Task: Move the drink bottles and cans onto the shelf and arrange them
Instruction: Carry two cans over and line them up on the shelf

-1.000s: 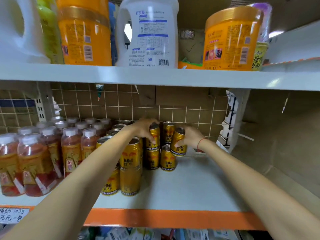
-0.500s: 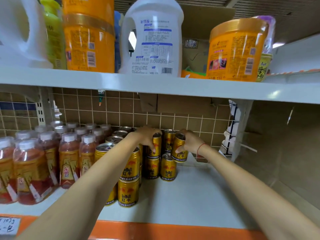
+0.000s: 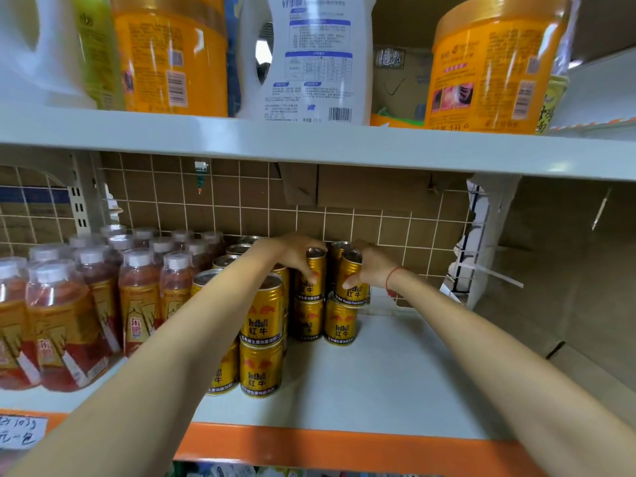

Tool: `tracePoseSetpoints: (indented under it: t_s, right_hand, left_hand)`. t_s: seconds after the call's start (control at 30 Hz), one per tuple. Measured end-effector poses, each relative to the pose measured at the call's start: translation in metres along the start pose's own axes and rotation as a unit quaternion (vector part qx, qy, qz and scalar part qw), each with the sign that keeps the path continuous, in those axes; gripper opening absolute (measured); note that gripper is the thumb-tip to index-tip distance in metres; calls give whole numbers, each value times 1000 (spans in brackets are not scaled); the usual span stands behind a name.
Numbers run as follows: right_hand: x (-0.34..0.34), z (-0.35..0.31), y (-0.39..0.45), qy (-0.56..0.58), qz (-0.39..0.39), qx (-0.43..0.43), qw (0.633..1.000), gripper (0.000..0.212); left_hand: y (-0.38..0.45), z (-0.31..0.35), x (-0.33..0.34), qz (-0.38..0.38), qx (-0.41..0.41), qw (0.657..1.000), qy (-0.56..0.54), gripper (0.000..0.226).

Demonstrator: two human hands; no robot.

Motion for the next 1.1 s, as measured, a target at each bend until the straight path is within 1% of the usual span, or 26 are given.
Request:
tracePoseSetpoints:
  t_s: [0.07, 0.17, 0.23, 0.37, 0.43, 0.57, 0.7, 0.8, 0.9, 1.1]
  right_hand:
    - [1, -2, 2, -6, 3, -3, 1000, 74]
    - [1, -4, 5, -13, 7, 0, 1000, 82]
    - [2, -5, 8, -18, 2, 3, 1000, 80]
    - [5, -8, 12, 3, -2, -11, 1000, 84]
    - [5, -6, 13, 33, -19, -16, 999, 78]
    - [2, -1, 12, 88, -61, -27, 994, 55]
    - [1, 3, 11, 113, -51, -25, 992, 42]
    - [2, 1, 12, 128, -49, -24, 990, 37]
    - [2, 0, 15, 121, -36, -19, 992, 33]
    - [1, -1, 19, 123, -24, -18, 992, 33]
  left_hand:
    - [0, -3, -1, 0, -3, 999, -43, 67]
    - [-1, -8, -3, 38, 3, 996, -82, 51]
    - [1, -10, -2, 56, 7, 994, -98, 48]
    - [3, -13, 1, 66, 5, 993, -98, 51]
    - [4, -13, 1, 71, 3, 993, -98, 52]
    - [3, -11, 2, 73, 0, 993, -94, 54]
    - [2, -11, 2, 82, 2, 992, -97, 54]
    - [1, -9, 2, 89, 9, 991, -100, 53]
    - [2, -9, 2, 89, 7, 992, -94, 53]
    - [-1, -7, 1, 93, 9, 991, -92, 53]
Point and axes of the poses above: each hand's wrist, its own y-axis towards the middle knuckle, its own x-axis out of the palm, z = x × y, the point moved 8 cm from there along y, towards the middle knuckle, and after that the axes turned 9 degrees about -z, right-handed, at the moved point
